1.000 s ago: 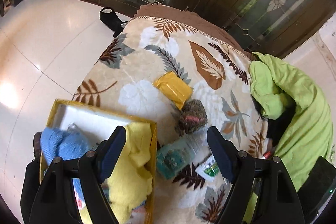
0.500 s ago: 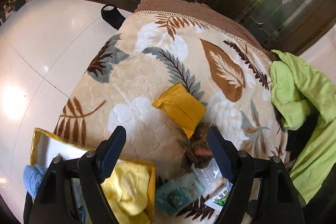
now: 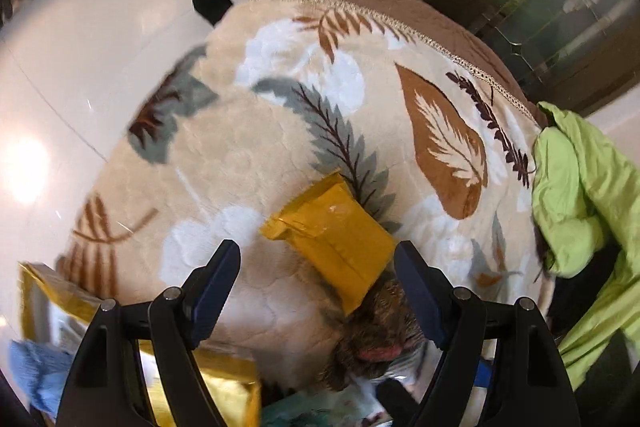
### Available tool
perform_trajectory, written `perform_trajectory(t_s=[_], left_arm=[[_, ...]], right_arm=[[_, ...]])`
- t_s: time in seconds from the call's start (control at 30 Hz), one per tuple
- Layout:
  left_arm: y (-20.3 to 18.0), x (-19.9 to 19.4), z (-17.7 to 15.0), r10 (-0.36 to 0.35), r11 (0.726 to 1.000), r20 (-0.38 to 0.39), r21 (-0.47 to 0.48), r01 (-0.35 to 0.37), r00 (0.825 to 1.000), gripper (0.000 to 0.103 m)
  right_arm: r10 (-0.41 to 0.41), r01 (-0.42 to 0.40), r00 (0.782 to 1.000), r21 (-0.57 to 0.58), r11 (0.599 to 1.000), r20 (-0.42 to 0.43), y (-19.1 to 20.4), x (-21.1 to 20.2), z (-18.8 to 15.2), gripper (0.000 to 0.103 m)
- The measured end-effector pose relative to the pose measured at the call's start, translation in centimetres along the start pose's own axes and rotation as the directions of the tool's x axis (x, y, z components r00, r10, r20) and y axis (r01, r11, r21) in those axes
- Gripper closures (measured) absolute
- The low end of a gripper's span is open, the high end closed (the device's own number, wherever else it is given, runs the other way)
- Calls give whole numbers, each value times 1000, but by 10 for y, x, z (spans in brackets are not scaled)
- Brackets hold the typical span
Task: Organize soft objects
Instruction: 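Grasp the yellow packet with left gripper while right grasps the grey knit ball, then carry the yellow packet and knit ball into the box and release both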
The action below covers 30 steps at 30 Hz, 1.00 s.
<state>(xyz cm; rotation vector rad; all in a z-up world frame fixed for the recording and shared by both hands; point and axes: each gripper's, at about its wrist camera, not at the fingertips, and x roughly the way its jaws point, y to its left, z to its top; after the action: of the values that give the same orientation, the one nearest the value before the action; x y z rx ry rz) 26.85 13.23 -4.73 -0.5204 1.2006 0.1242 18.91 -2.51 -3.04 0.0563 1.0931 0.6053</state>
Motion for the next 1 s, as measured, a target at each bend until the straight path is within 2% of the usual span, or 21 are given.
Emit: perform_trajectory(t_s=[0.13, 0.27, 0.37, 0.43, 0.5, 0.67, 0.73, 0.77, 0.8, 0.83, 0.87, 1.0], left_arm=[[0, 14, 1, -15, 999, -47, -37, 13, 999, 23], [1, 21, 9, -22, 997, -57, -70, 18, 998, 23], [-2, 28, 14, -33, 998, -85, -62, 28, 996, 23], [-7, 34, 13, -44, 998, -107, -54, 38, 993, 23], [-11, 40, 11, -53, 998, -135, -43, 48, 989, 23], [-17, 45, 13, -24, 999, -122, -34, 20, 992, 24], [-19, 47, 12, -4, 1000, -124, -19, 2, 992, 27], [-23, 48, 11, 28, 1000, -122, 5, -28, 992, 31], [-28, 47, 8, 90, 995, -113, 45, -86, 989, 44], [-32, 47, 5, 126, 990, -100, 75, -119, 987, 54], [-32, 46, 2, 141, 987, -90, 95, -133, 986, 56], [-22, 36, -2, 106, 991, -78, 87, -99, 991, 56]], right_arm=[[-32, 32, 999, 2, 999, -32, -3, 22, 5, 41], [-22, 23, 999, 11, 1000, -26, -7, 35, 10, 41], [39, -37, 998, 44, 998, -48, -15, 41, 11, 41], [89, -84, 995, 77, 993, -55, -23, 44, 10, 45], [96, -92, 994, 72, 993, -51, -25, 42, 7, 49], [94, -91, 995, 81, 993, -28, -36, 26, 0, 50], [100, -99, 995, 102, 990, -5, -41, 16, -3, 50], [104, -104, 995, 112, 988, 7, -44, 11, -3, 50], [109, -111, 994, 122, 986, 18, -46, 6, -4, 50], [116, -119, 993, 129, 985, 27, -47, 2, -5, 50], [120, -123, 992, 128, 984, 35, -47, -3, -6, 50], [129, -137, 989, 129, 982, 71, -44, -23, -14, 50]])
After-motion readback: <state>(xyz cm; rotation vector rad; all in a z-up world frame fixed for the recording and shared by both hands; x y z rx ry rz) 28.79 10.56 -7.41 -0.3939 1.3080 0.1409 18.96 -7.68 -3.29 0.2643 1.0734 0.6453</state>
